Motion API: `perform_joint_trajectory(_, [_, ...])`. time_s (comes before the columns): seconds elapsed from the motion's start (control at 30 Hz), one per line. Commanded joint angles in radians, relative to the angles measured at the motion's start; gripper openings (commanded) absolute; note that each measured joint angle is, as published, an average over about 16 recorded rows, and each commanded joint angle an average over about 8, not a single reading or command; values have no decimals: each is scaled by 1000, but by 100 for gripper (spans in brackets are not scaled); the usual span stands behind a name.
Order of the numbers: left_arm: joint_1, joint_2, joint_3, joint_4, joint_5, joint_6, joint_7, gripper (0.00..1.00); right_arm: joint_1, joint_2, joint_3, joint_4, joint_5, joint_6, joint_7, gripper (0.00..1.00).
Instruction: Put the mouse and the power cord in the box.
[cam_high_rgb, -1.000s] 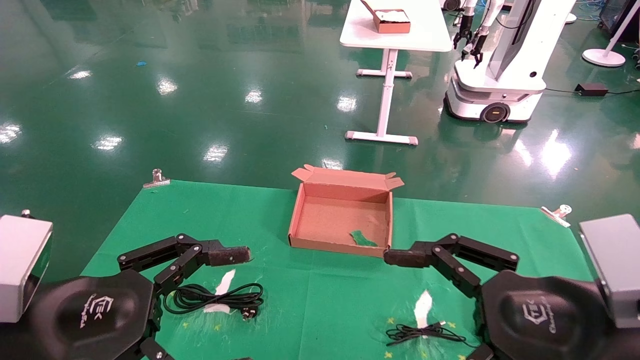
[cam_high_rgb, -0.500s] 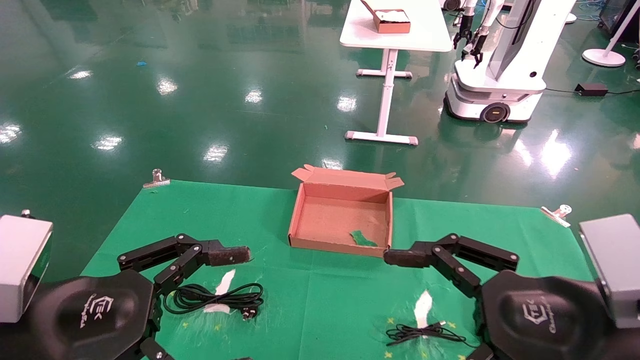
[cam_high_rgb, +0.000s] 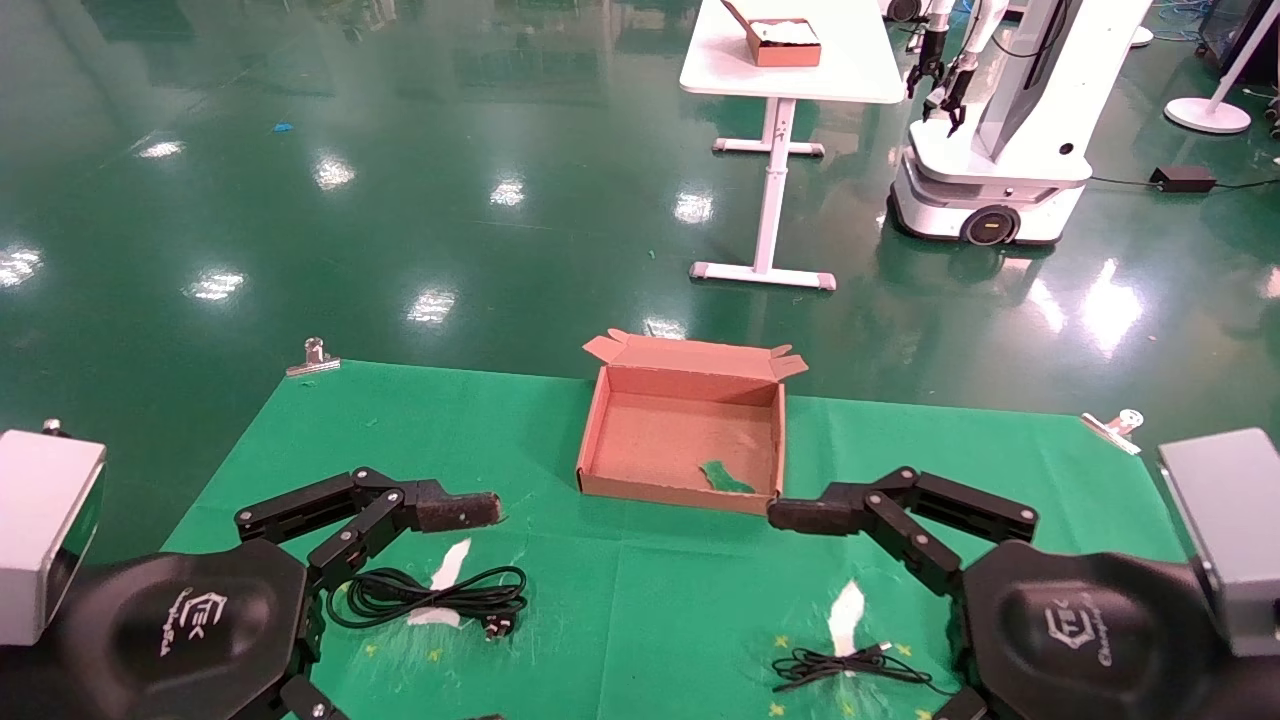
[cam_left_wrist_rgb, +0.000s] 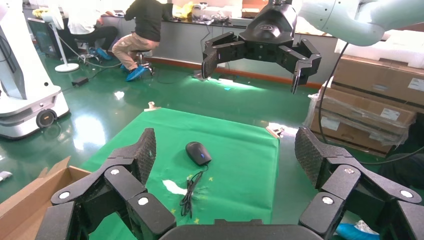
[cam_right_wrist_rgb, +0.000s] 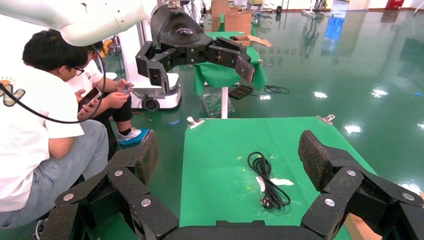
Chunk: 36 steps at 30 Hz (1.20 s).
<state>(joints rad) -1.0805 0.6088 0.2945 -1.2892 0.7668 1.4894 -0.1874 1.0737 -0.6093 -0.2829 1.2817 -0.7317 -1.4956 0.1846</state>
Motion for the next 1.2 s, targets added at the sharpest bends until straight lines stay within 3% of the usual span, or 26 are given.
perform_joint_trajectory(0.03, [3,0,-3,3,-9,3,0,100,1,-1,1,1,2,0,1,100])
perform_joint_trajectory(0.17, [-16,-9,33,-24,99,-13,1,100,-6,4,-5,-7,-13,-1,-5,100])
perform_joint_trajectory(0.33, [-86,3,117,-54,339,-48,-28,100,-8,28,-30,-19,-84,-8,-9,100])
perform_joint_trajectory(0.47, [-168,42,198,-59,560,-71,-90,100,27,59,-76,0,-213,-11,26,100])
perform_joint_trajectory(0.63, [-262,104,279,-63,783,-84,-179,100,138,65,-166,48,-431,-32,128,100])
perform_joint_trajectory(0.83, [-308,138,312,-66,871,-80,-222,100,228,36,-221,59,-554,-49,221,100])
perform_joint_trajectory(1.1, [-313,149,325,-51,901,-82,-224,100,235,29,-224,48,-558,-47,223,100])
perform_joint_trajectory(1.2, [-316,180,358,-38,989,-102,-243,100,231,29,-229,41,-563,-43,220,100])
